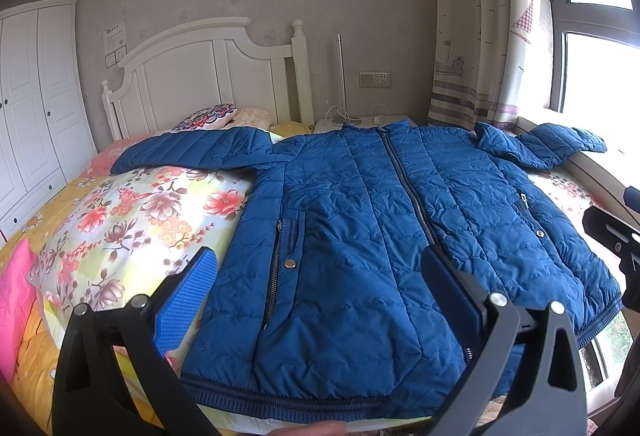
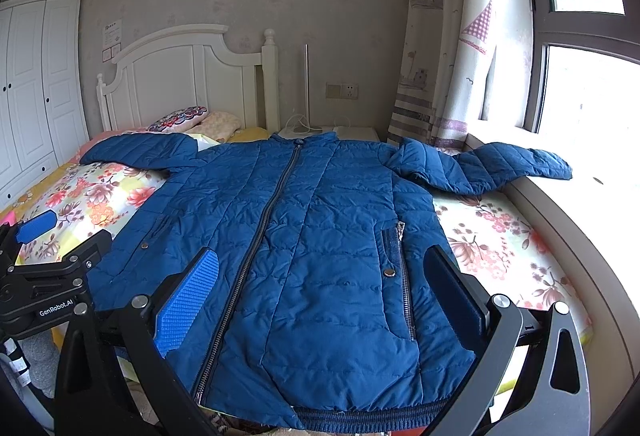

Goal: Fold large clothes

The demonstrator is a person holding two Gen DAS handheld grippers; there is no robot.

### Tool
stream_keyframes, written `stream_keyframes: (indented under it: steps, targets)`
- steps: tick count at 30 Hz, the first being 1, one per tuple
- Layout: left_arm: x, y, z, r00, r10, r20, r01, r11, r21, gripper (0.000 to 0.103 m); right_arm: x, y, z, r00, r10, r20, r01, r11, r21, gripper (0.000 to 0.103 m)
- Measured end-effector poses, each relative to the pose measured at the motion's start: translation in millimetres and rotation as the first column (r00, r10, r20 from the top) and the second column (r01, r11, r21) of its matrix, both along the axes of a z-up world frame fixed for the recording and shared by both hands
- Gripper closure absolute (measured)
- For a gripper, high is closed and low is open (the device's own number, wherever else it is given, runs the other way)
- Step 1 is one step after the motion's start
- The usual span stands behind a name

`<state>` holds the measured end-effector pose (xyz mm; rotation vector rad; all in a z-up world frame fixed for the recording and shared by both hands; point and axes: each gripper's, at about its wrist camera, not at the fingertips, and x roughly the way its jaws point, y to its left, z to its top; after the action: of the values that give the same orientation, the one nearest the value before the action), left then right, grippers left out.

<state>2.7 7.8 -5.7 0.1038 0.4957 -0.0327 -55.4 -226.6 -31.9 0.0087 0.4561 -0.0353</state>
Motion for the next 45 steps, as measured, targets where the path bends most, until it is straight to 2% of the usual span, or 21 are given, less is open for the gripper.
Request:
stream_keyframes:
  steps: [45]
  targets:
    - [-1.0, 1.7, -7.4, 1.000, 0.000, -0.016, 0.000, 1.000, 0.001, 0.002, 0.3, -1.1, -7.7, 1.000, 0.003, -0.018, -0.002, 1.000, 0.024, 0.005]
